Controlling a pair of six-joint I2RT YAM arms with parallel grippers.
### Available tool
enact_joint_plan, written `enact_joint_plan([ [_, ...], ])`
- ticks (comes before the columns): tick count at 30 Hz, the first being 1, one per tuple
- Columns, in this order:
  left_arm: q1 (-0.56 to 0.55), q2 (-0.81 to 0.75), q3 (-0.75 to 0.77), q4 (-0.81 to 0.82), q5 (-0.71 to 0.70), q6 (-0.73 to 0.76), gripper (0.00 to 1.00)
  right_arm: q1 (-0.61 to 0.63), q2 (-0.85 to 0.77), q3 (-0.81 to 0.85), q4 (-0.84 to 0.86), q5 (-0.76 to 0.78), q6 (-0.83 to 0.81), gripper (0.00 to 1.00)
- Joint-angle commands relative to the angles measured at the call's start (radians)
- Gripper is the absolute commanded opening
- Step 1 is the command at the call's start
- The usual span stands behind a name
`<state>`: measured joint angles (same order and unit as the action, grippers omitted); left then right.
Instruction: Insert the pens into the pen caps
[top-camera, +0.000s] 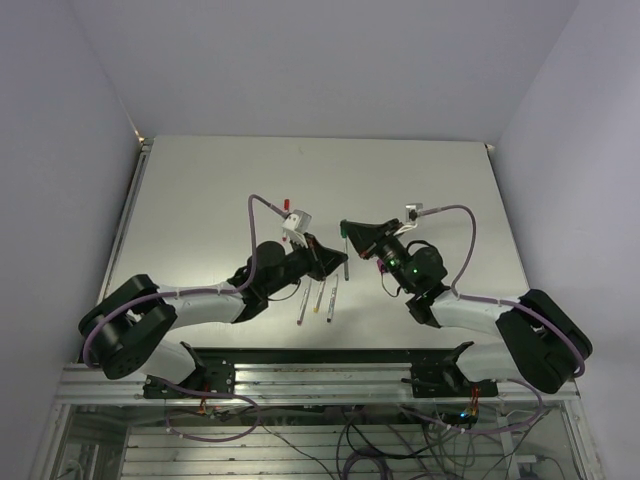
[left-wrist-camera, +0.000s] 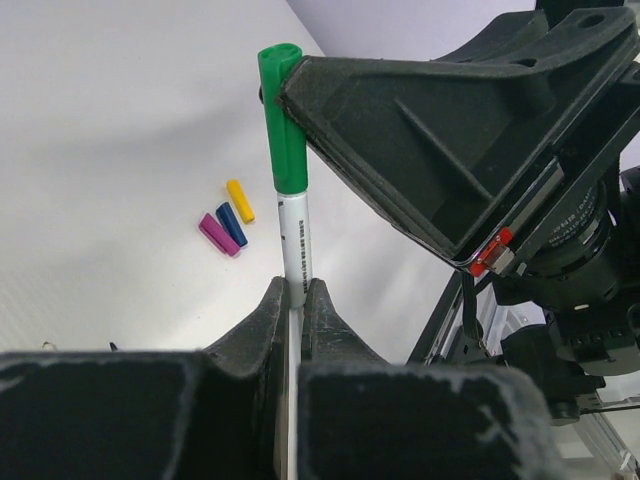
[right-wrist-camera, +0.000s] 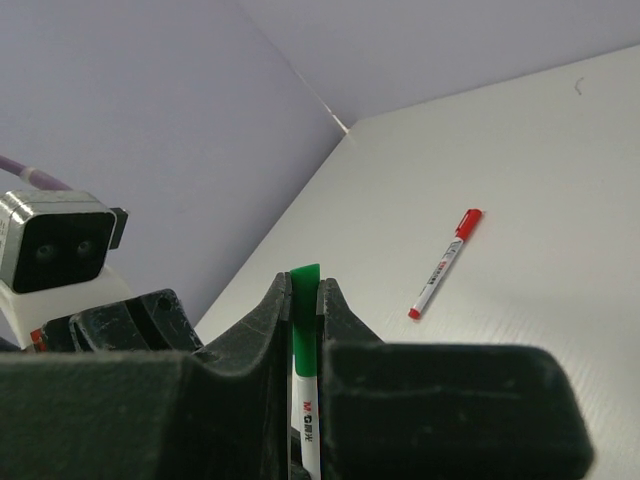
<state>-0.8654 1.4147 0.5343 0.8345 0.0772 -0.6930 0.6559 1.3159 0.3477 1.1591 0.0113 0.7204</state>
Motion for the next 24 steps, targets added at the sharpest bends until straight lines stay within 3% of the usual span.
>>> enact_joint_plan([
  [1, 0.042, -0.01, 0.018, 0.282, -0.066, -0.019, 0.07, 0.027, 0.026, -0.008, -0.143, -0.158, -0.003, 0.0],
  [11, 0.107, -0.07, 0.026, 0.241, -0.087, 0.01, 0.07, 0.054, 0.016, 0.013, -0.274, -0.143, -0.05, 0.0],
  [24, 0.126, -0.05, 0.031, 0.218, -0.061, 0.001, 0.07, 0.087, 0.056, 0.044, -0.283, -0.095, -0.058, 0.0],
])
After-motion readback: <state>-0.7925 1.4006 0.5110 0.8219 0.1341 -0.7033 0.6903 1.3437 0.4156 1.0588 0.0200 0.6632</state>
